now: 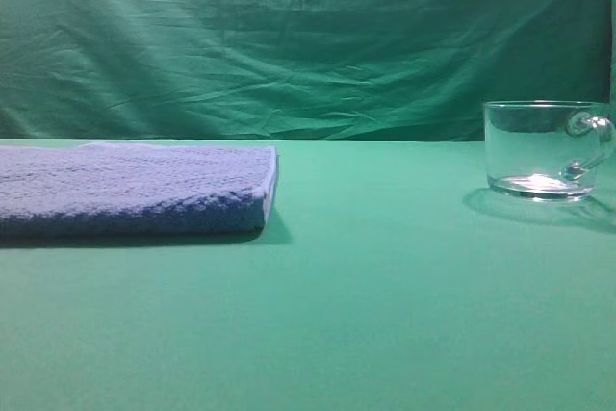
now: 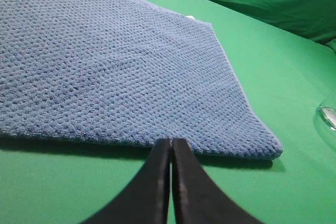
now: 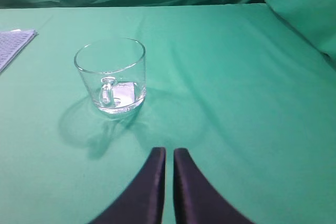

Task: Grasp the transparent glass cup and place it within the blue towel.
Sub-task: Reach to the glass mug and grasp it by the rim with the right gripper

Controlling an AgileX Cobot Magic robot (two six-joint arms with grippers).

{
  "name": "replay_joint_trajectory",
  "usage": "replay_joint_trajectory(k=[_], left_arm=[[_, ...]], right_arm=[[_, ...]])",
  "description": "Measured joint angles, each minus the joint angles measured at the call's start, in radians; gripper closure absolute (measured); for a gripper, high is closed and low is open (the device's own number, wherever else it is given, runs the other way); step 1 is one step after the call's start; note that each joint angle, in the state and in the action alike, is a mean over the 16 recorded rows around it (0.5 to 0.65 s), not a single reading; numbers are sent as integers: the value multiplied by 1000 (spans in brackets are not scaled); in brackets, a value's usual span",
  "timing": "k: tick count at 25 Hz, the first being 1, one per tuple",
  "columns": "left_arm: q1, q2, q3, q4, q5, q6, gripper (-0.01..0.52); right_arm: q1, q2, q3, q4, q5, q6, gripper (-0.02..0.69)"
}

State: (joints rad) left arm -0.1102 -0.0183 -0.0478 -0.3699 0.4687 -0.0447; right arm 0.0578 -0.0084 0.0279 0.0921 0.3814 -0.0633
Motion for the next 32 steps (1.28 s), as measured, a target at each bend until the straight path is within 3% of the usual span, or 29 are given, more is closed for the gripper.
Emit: replay_joint_trajectory(k=[24, 32], left_arm=[[0, 0, 0, 0, 0, 0, 514], [0, 0, 0, 0, 0, 0, 514]], right_arm=[[0, 0, 0, -10, -6, -15, 618], [0, 0, 0, 3, -115, -53, 618]])
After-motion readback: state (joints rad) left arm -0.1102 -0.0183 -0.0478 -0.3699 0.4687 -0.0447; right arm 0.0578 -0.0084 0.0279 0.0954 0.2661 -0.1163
